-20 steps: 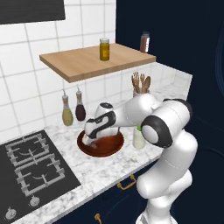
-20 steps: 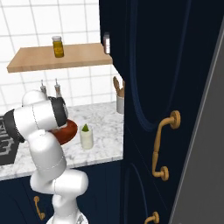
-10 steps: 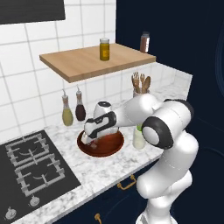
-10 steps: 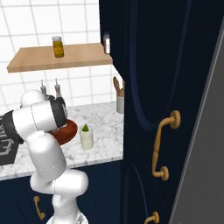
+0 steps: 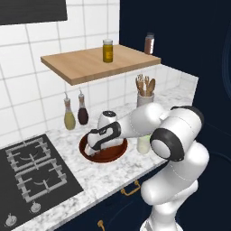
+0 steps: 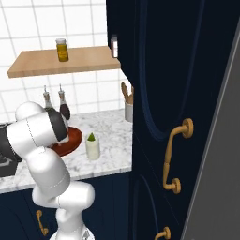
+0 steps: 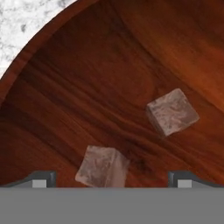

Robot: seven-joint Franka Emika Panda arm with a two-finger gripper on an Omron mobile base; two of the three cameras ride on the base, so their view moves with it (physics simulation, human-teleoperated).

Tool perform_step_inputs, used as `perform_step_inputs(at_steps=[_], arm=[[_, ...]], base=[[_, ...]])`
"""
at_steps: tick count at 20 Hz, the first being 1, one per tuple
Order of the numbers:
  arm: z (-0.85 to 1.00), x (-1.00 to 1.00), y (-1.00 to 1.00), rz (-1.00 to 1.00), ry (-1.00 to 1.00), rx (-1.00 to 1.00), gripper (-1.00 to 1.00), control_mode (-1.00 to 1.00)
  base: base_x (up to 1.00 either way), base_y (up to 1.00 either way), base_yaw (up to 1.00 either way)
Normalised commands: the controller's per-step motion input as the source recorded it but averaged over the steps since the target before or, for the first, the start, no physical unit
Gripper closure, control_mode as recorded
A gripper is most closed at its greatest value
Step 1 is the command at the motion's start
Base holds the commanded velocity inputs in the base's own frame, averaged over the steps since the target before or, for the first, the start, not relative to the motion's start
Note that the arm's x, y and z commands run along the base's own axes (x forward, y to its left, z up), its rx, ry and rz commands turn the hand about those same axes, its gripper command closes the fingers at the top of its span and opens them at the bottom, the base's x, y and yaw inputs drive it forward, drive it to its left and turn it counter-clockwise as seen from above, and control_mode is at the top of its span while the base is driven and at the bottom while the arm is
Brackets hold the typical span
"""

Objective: Grab a lemon wedge from the fridge and one ice cube from the ice bowl, and put them in the glass of lemonade.

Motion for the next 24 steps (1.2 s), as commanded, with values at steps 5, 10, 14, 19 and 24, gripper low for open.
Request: perform_step_inputs(at_steps=[5, 10, 14, 19, 24], arm=[[0.00, 0.19, -0.03, -0.01, 0.00, 0.00, -1.00, -1.00], [0.01, -0.01, -0.51, -0.03, 0.01, 0.00, -1.00, -1.00], [0.15, -0.05, -0.53, -0.01, 0.09, -0.01, -1.00, -1.00], [0.45, 0.02, -0.25, 0.00, 0.12, -0.07, -1.00, -1.00], [0.64, 0.00, 0.35, 0.00, 0.17, -0.09, -1.00, -1.00]], base=[[0.00, 0.00, 0.00], [0.00, 0.00, 0.00], [0.00, 0.00, 0.00], [0.00, 0.00, 0.00], [0.00, 0.00, 0.00]])
